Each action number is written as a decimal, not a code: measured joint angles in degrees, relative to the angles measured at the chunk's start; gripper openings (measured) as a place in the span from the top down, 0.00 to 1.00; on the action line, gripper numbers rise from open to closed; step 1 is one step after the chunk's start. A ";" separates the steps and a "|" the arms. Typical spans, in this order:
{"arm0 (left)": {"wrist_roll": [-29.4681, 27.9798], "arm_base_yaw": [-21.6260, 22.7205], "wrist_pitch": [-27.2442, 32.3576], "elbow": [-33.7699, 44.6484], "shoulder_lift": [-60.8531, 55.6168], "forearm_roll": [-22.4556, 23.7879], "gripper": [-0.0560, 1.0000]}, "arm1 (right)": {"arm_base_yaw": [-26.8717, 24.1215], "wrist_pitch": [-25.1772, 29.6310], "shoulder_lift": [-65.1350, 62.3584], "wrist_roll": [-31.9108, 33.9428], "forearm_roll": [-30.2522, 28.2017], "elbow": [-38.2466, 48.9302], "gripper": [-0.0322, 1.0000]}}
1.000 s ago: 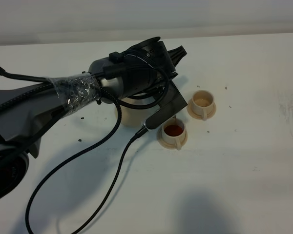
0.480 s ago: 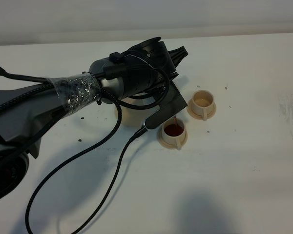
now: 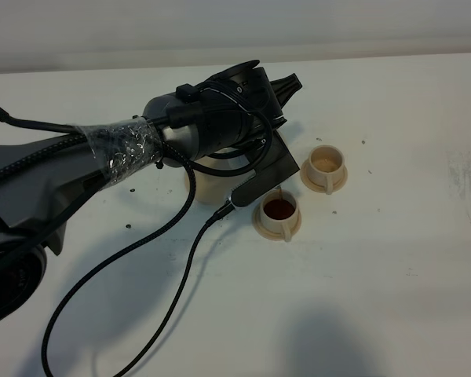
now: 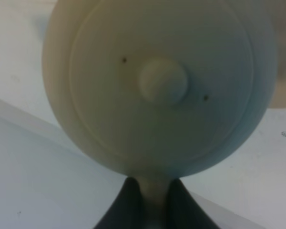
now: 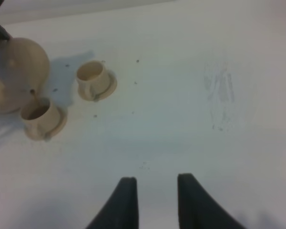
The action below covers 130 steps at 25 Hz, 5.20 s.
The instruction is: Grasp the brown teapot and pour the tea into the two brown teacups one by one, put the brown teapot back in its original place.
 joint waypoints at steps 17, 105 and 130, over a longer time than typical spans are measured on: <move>1.52 0.00 0.07 0.00 0.00 -0.48 0.85 | 0.00 0.00 0.00 0.00 0.00 0.00 0.74; -62.64 2.44 10.27 9.49 -12.22 -18.58 0.85 | 0.00 0.00 0.00 0.00 0.00 0.00 0.74; -29.35 6.63 -5.73 -10.44 8.04 -16.00 0.85 | 0.00 0.00 0.00 0.00 0.00 0.00 0.74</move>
